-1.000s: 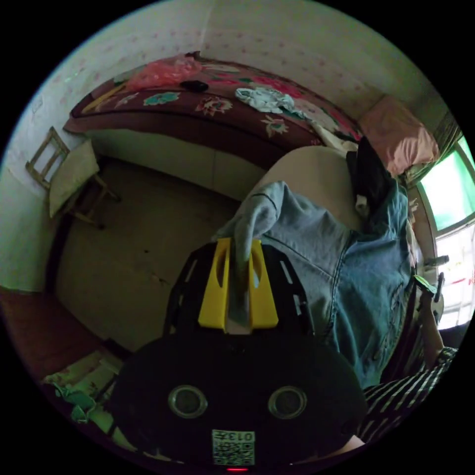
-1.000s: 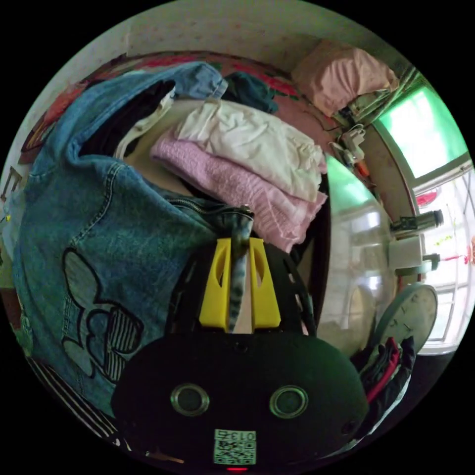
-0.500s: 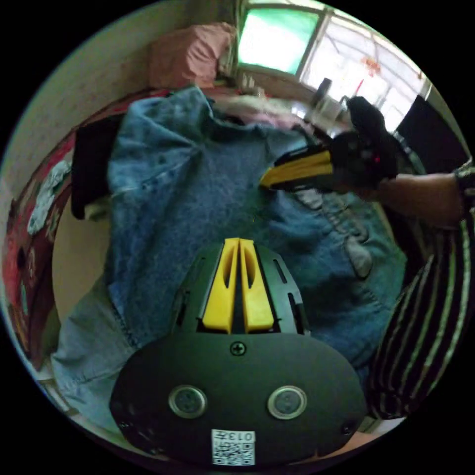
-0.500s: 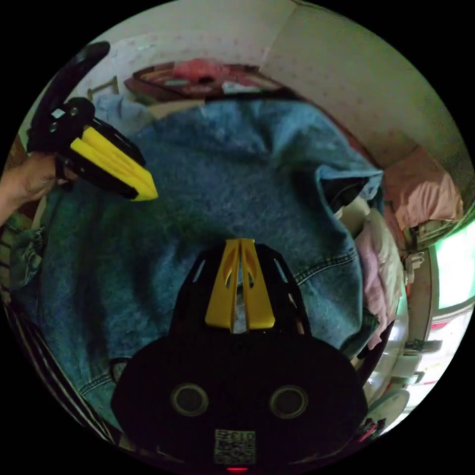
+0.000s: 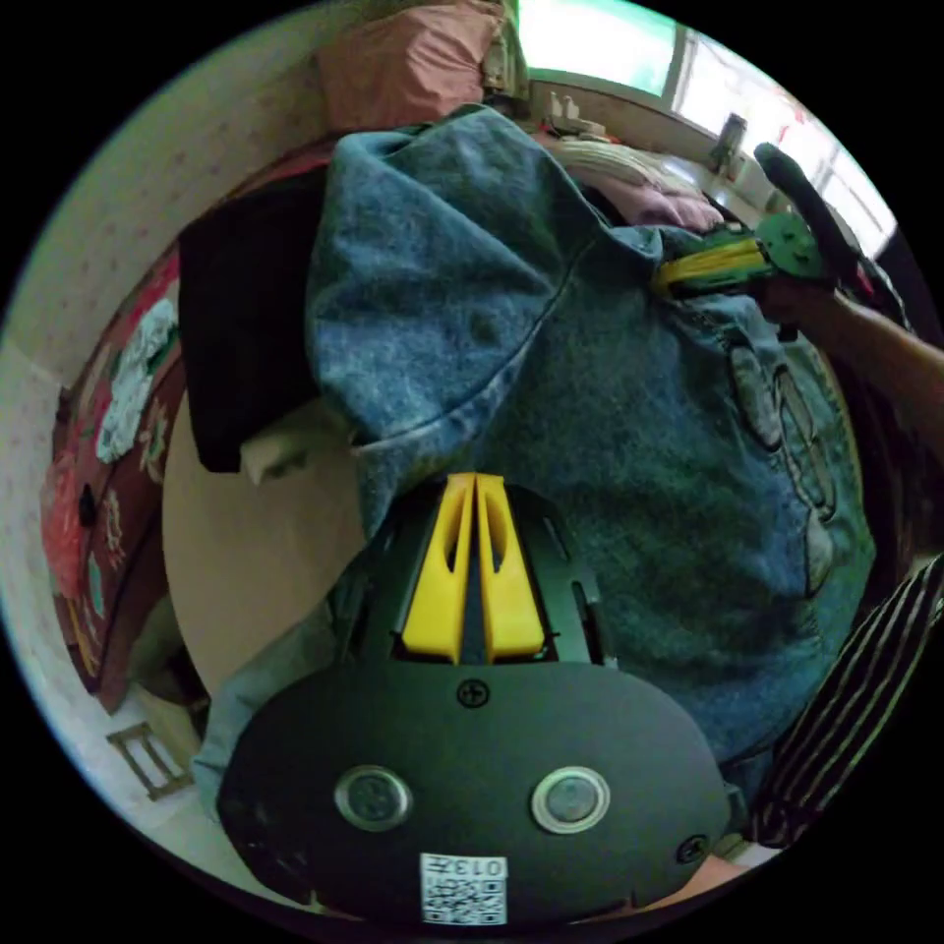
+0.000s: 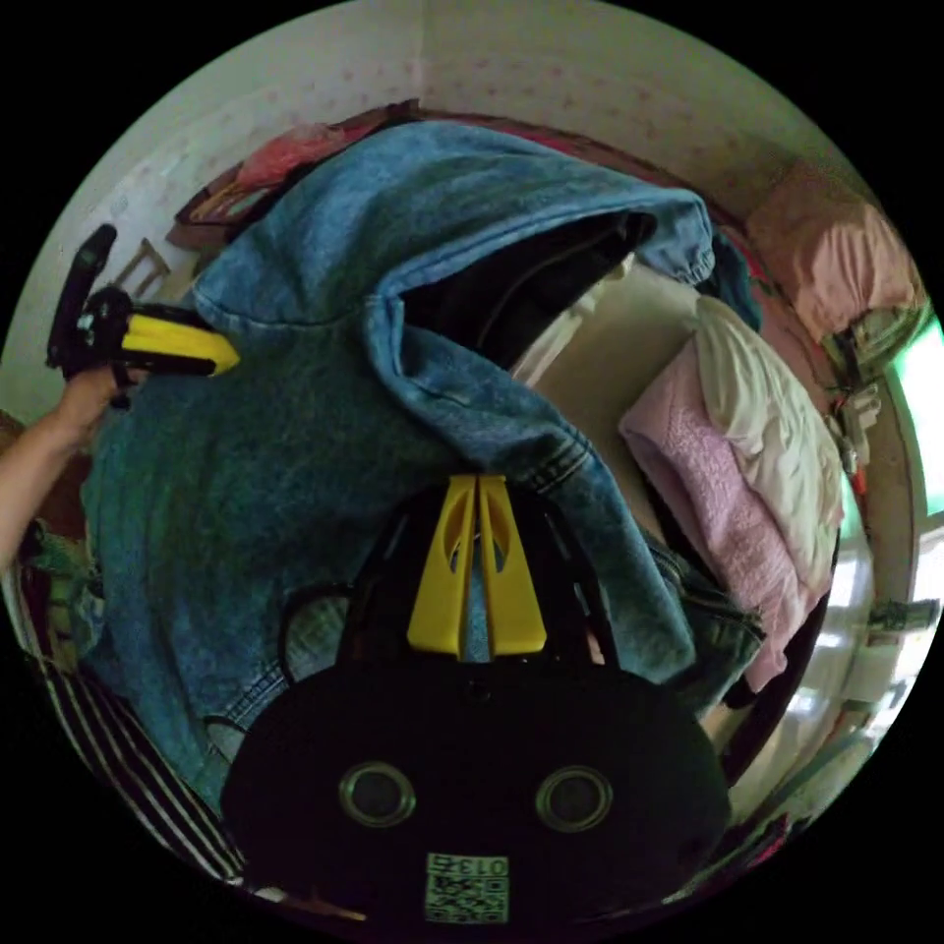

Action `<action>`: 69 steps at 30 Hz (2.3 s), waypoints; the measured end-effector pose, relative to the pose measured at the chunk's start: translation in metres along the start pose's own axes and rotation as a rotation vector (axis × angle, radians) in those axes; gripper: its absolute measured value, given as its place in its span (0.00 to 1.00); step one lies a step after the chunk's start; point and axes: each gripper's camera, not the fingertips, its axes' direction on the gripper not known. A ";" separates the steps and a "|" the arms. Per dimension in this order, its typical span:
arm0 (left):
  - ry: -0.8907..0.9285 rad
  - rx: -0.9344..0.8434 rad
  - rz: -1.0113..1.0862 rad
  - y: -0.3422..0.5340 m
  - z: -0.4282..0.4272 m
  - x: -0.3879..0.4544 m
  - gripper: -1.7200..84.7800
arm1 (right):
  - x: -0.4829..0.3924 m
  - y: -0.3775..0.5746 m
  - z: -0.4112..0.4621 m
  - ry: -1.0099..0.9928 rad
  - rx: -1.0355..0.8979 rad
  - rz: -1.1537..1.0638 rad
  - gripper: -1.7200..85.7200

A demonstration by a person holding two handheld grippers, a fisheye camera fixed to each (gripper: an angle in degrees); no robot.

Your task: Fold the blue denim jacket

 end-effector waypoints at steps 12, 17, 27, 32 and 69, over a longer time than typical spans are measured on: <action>0.232 0.138 0.209 -0.015 0.013 0.178 0.02 | -0.035 0.127 -0.027 -0.031 0.122 0.064 0.02; 0.213 0.114 0.173 -0.025 0.046 0.197 0.02 | -0.016 0.151 -0.012 -0.091 0.074 0.055 0.02; 0.020 0.136 0.170 -0.058 0.060 0.263 0.02 | 0.012 0.167 -0.013 0.007 0.053 0.131 0.03; -0.134 0.272 0.203 -0.084 0.030 0.260 0.06 | 0.079 0.226 -0.050 0.182 0.248 0.374 0.09; 0.071 0.031 0.194 0.175 -0.019 0.347 0.02 | -0.123 0.515 -0.046 -0.091 0.069 0.221 0.03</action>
